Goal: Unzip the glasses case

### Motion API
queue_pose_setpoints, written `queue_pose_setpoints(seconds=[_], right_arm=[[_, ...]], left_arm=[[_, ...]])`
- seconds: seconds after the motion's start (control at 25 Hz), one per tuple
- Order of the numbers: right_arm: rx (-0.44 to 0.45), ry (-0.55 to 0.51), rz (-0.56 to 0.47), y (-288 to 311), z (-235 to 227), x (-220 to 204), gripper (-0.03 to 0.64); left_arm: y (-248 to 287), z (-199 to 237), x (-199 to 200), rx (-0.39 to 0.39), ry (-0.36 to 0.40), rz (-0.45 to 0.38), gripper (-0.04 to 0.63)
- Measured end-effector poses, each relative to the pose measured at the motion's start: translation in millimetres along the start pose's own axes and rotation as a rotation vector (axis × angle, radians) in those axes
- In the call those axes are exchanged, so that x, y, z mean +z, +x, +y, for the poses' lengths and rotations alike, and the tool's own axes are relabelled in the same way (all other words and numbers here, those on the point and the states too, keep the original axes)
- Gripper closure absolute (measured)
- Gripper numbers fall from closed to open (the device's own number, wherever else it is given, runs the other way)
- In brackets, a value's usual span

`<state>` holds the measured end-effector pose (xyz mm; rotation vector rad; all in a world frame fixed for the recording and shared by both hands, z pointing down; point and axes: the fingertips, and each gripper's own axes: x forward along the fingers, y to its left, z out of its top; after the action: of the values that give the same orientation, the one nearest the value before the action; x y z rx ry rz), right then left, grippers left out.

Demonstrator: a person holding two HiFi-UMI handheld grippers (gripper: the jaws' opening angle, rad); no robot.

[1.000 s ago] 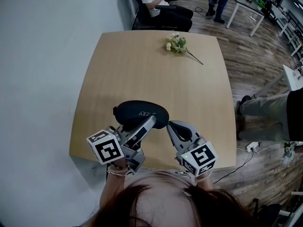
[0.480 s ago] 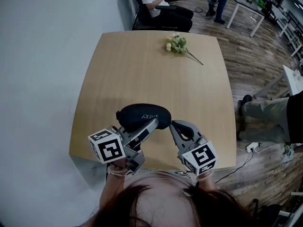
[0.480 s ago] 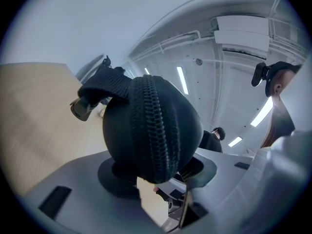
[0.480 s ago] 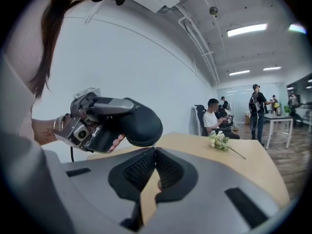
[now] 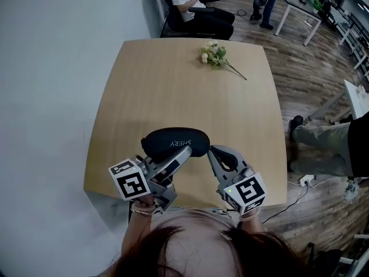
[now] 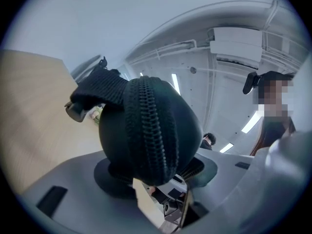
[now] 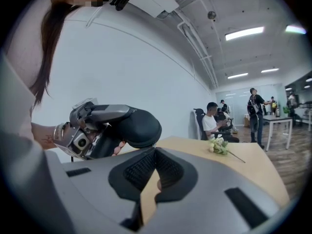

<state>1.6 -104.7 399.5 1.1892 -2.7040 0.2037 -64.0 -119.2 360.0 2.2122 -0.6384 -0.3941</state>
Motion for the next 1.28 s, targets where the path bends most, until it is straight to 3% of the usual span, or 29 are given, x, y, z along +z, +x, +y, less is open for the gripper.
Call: queue_pose_setpoints(seconds=[0.44, 0.8, 1.28], right_arm=[[0.030, -0.082, -0.017, -4.1, 10.3, 13.8, 0.603], [0.065, -0.094, -0.003, -3.3, 23.3, 11.0, 0.603], [0.061, -0.193, 0.066, -2.8, 19.3, -2.0, 0.603]], left_arm=[[-4.1, -6.6, 19.5, -0.087, -0.039, -0.148, 0.353], [-14.0, -6.2, 27.8, -0.080, -0.033, -0.228, 0.353], [-6.8, -4.4, 19.5, -0.032, 0.021, -0.094, 0.365]])
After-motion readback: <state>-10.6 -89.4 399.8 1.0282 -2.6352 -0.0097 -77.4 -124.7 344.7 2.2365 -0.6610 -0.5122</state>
